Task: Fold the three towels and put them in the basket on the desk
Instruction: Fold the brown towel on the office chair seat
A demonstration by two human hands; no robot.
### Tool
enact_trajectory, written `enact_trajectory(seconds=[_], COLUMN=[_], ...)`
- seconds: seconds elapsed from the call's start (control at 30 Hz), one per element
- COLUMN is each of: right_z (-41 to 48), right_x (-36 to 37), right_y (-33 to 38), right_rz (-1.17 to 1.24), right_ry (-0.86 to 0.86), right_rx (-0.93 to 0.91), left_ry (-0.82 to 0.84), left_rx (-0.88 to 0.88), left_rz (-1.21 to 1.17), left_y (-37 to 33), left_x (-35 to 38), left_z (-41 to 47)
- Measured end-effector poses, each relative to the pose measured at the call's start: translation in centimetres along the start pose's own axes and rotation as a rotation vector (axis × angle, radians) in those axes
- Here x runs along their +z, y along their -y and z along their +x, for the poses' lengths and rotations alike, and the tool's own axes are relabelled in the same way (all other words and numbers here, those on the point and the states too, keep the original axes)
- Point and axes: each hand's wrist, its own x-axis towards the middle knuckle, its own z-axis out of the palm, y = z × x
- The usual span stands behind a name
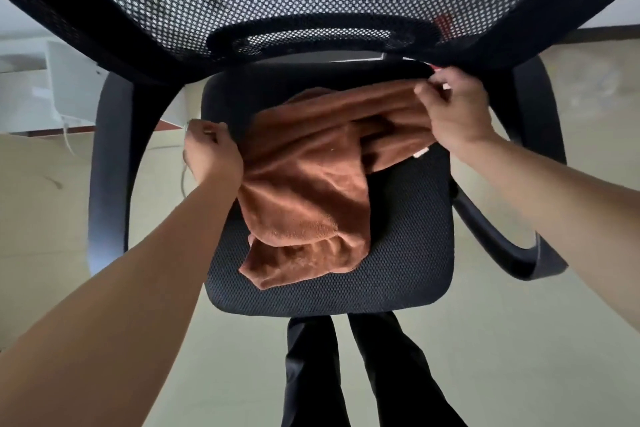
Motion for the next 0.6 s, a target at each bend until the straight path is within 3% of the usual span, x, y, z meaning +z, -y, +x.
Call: enact_trajectory(seconds=[0.1, 0.23, 0.3, 0.37, 0.43, 0.47, 0.53, 0.6], right_z=[-0.1, -3.1, -5.6, -8.1, -9.7, -10.1, -9.8, -8.6], right_x=[-0.3, 1.3, 2.9, 4.5, 6.1, 6.9, 7.9, 8.6], right_y=[-2.1, -4.5, -4.5, -3.5, -2.4, -2.0, -1.4, -0.7], right_rz=[-0.007, -0.037, 0.23, 0.456, 0.495, 0.506, 0.593, 0.71], right_ry=[0.015, -0.103, -0.129, 0.115, 0.426, 0.484, 0.404, 0.188], right_rx=[0.145, 0.475, 0.83, 1.116, 1.163, 1.153, 1.126, 1.101], left_ry=[0.026, 0.364, 0.519, 0.64, 0.713, 0.733, 0.768, 0.78], left_rx=[-0.157, -0.282, -0.301, -0.256, -0.254, -0.315, -0.513, -0.661], left_rz=[-0.091, 0.043, 0.064, 0.111, 0.129, 0.099, -0.011, -0.112], left_y=[0.0, 1.1, 1.8, 2.8, 3.6, 3.8, 4.6, 5.7], left_x=[0.3, 0.8, 0.9, 1.5, 2.2, 2.1, 1.8, 0.9], left_z=[1.3, -0.5, -3.0, -5.8, -7.8, -8.3, -8.5, -8.4])
